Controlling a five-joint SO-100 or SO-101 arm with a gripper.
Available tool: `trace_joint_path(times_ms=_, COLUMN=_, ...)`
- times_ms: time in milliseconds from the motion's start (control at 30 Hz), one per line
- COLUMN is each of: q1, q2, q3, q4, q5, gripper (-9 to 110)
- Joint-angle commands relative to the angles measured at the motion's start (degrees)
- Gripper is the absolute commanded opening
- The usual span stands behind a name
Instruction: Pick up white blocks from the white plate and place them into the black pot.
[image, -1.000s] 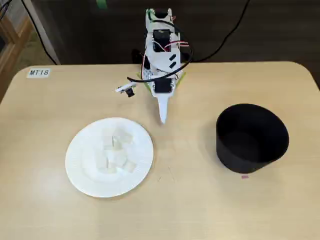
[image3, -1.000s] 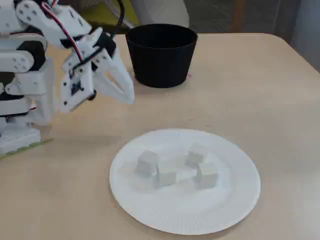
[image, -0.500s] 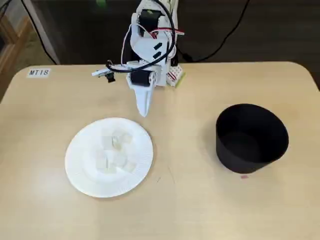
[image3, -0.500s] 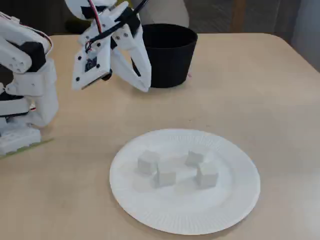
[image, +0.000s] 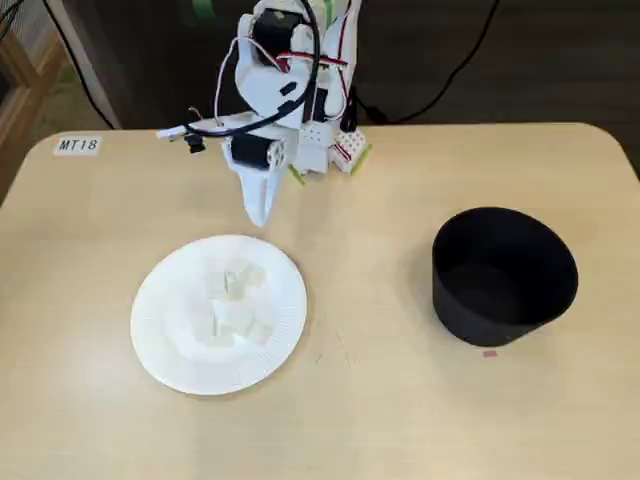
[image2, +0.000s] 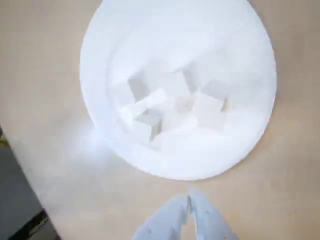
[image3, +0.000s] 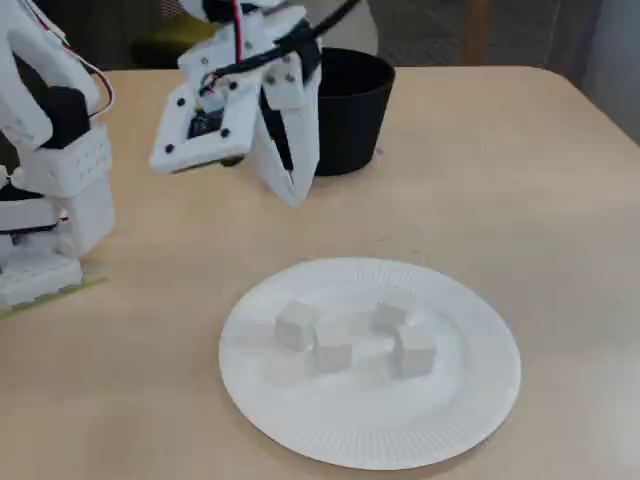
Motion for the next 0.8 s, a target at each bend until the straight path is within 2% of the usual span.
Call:
trace_joint_path(times_ms=0, q1=4.4, q2=-10.5, q3=-13.1, q4=5.2, q5=-4.0, gripper=-2)
trace_joint_path(times_ms=200, q1=9.3, q2=-22.9, q3=-21.9, q4=8.3, q5=-9.6, gripper=-2)
trace_joint_path(times_ms=433, q1=8.6, q2=-32.4, q3=-31.2, q4=9.8, q5=-16.5, gripper=-2)
trace_joint_path(times_ms=600, q1=6.8, q2=-35.0, q3=-34.9, q4=9.6, q5=-19.3, gripper=13)
trace_joint_path(times_ms=767, q1=4.7, q2=-36.7, q3=-35.0, q4=8.3, q5=-21.0, gripper=21)
